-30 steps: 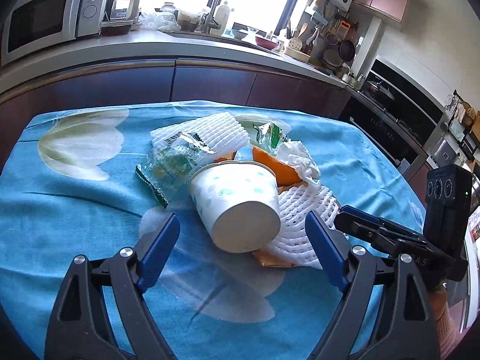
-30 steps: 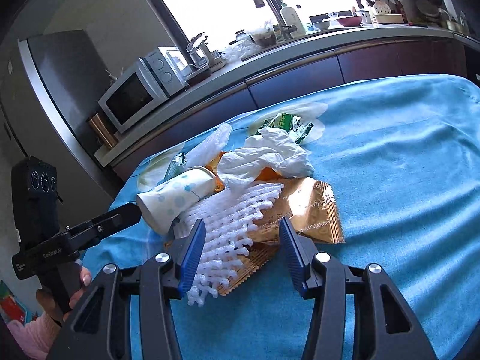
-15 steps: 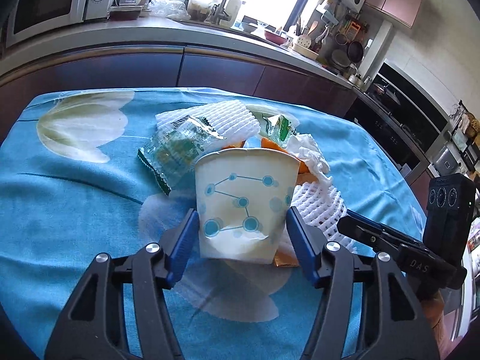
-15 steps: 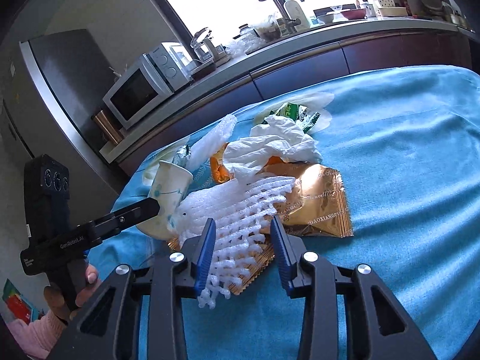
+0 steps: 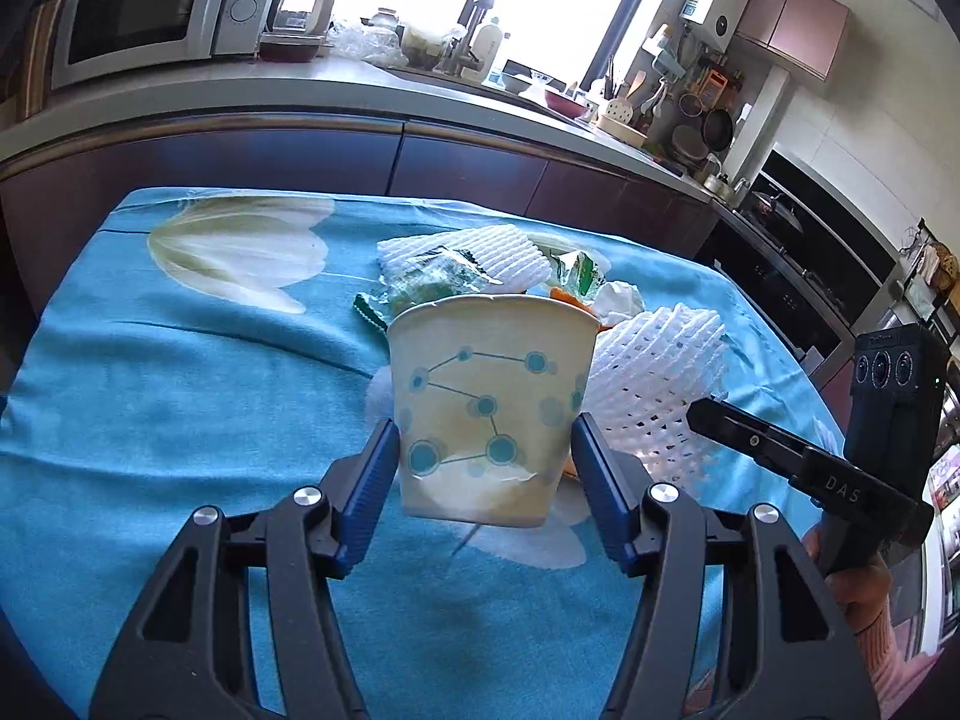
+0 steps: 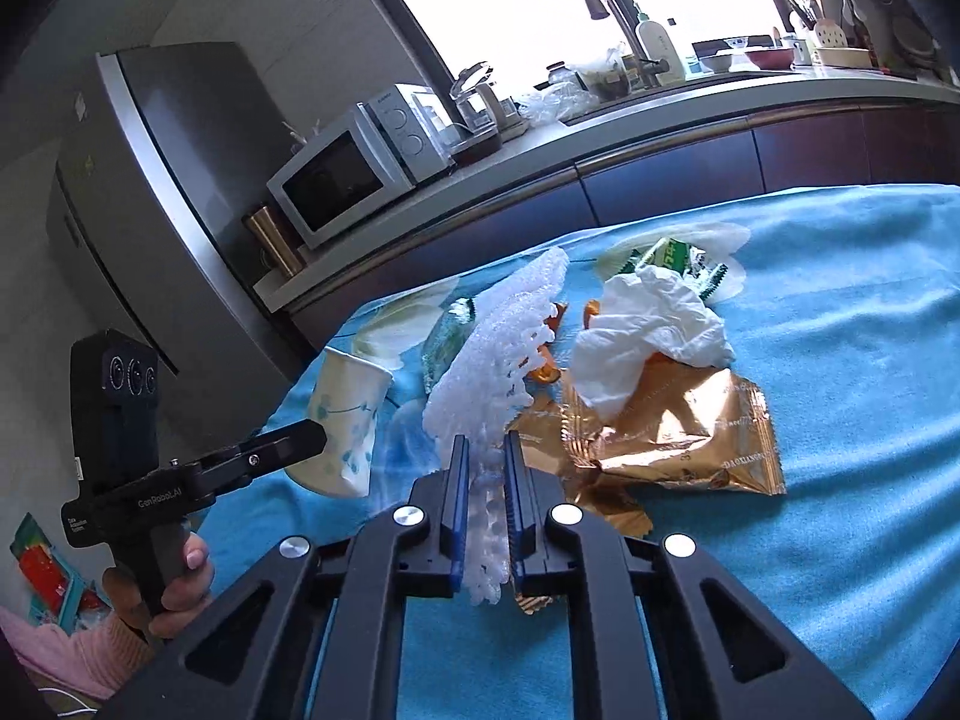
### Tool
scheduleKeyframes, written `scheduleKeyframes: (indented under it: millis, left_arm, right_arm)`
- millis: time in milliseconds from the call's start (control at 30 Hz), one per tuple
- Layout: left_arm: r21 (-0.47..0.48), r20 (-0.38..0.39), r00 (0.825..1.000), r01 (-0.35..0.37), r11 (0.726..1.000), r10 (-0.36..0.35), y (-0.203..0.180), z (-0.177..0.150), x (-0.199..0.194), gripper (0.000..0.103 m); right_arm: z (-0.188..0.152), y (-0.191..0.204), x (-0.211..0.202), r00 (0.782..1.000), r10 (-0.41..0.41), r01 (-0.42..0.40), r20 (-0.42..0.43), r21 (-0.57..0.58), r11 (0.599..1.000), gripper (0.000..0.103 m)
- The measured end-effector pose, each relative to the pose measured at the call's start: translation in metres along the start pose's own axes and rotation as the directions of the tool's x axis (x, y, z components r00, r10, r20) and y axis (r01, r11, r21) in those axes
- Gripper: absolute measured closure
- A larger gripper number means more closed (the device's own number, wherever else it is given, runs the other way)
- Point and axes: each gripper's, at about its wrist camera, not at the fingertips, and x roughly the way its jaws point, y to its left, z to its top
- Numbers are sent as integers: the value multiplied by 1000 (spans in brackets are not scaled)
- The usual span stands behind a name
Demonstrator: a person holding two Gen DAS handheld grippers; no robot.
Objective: Collect trash
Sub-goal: 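Lift the cup and foam net and carry both over the blue bin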
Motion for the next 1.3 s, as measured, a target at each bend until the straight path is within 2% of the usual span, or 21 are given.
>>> scheduleKeyframes:
  millis: [400,667,967,1300]
  left_arm:
    - [-30,54,997,-59,998,60,30,-9,-47,44]
    - [-54,94,987,-129,990,133,55,-19,-86,44]
    - [-118,138,957,-241,963,256,96,-31,-137,44]
    - [-235,154,901,-364,901,405,164,-44,-186,44]
  right_arm:
    - [7,38,5,996,94,-94,2,-50,994,93]
    - [8,80,35,978,202,-206,-51,-97,974,93]
    - [8,137,84,935,324,-343,-147,-135,929,93]
    - [4,203,136,880,402,-450,-254,-173,876,93]
